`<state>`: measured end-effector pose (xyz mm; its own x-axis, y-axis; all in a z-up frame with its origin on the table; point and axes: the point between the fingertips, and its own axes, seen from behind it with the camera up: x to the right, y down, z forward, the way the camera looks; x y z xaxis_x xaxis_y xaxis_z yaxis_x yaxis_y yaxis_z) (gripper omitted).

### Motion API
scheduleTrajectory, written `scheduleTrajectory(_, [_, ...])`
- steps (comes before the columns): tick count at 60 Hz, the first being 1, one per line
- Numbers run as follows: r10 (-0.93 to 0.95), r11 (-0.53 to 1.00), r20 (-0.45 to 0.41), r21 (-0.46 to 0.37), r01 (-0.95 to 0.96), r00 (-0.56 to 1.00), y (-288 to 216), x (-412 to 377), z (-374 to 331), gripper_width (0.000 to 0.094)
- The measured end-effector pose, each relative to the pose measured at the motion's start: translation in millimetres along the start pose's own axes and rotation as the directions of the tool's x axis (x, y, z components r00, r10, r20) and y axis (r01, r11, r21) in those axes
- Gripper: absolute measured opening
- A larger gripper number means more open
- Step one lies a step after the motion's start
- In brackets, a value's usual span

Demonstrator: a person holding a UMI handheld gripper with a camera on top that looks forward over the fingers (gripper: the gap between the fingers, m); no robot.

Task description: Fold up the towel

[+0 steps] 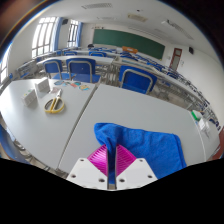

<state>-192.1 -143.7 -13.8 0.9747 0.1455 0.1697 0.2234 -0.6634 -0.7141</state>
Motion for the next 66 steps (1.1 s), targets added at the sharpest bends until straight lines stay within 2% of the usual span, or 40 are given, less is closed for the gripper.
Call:
scheduleTrajectory(6, [-0.058,0.998,0.001,0.019,0.058,0.998,-1,-2,0,0.0038])
scheduleTrajectory(14, [0.010,1.000,0.035,-0.009,-0.010,0.999,-4,-7,-3,0.0032])
scheduleTrajectory(28, [0.226,0.969,0.250,0.038,-0.242,0.942,-88,-13,-55,0.0032])
scheduleTrajectory(36, [0.270,0.956,0.234,0.048,-0.289,0.934,-101,38,-52,0.0050])
scheduleTrajectory(38, [0.262,0.960,0.209,0.041,-0.276,0.942,-93,57,-44,0.0083])
scheduleTrajectory(41, [0.240,0.970,0.161,0.011,-0.245,0.957,-72,82,-28,0.0187])
scheduleTrajectory(43, [0.222,0.975,0.125,-0.009,-0.223,0.967,-60,101,-20,0.0310])
scheduleTrajectory(48, [0.169,0.985,0.035,-0.036,-0.168,0.985,-31,150,-11,0.0733])
scheduleTrajectory(51, [0.137,0.990,-0.009,-0.036,-0.137,0.991,-25,171,-15,0.0867])
scheduleTrajectory(58, [0.089,0.996,-0.068,0.001,-0.089,0.994,-23,198,-44,0.0851])
scheduleTrajectory(66, [0.109,0.994,-0.091,0.040,-0.106,0.990,-33,190,-93,0.0848])
